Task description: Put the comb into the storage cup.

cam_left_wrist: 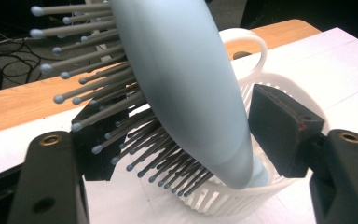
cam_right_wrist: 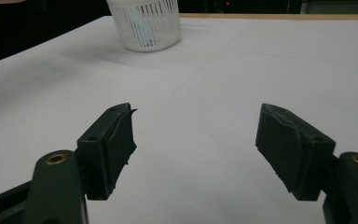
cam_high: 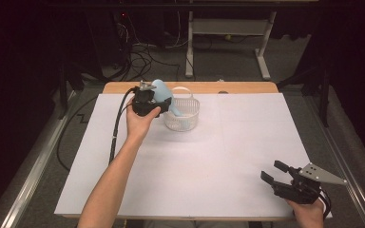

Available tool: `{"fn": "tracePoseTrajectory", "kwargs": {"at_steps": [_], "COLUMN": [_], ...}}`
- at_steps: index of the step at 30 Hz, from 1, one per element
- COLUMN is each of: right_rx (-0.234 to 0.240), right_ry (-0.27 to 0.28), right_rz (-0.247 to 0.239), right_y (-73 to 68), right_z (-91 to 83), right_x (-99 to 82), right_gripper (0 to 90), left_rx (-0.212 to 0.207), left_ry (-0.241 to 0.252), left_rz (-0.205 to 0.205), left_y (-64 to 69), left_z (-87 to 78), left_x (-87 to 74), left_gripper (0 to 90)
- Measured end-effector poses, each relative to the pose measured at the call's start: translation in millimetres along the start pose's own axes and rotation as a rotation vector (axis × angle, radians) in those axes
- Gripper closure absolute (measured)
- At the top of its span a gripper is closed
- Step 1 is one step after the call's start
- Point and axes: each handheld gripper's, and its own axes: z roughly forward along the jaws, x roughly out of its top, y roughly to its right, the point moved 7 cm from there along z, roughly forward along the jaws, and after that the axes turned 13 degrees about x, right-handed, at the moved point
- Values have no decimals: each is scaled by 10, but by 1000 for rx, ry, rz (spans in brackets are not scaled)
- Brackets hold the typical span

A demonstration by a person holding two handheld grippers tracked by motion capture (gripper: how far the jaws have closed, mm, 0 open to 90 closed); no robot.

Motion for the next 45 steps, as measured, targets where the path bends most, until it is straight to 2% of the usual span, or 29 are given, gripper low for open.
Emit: {"fn": "tracePoseTrajectory", "kwargs": {"at_steps": [9,31,45], "right_rx": [0,-1,-1], "right_ry": [0,-1,-3], "right_rz": [1,-1,-2], "right_y": [0,0,0], "right_z": [0,1,3], "right_x": [-1,-2,-3], "right_gripper": [284,283,283], "left_rx": [-4,-1,2], "left_ry": [-12,-38,-39], "left_rz": [2,-28,-7], "left_y": [-29,-93,-90], "left_z": [-4,-12,-71], "left_x": [-35,-132,-162], "left_gripper": [280,226,224]}}
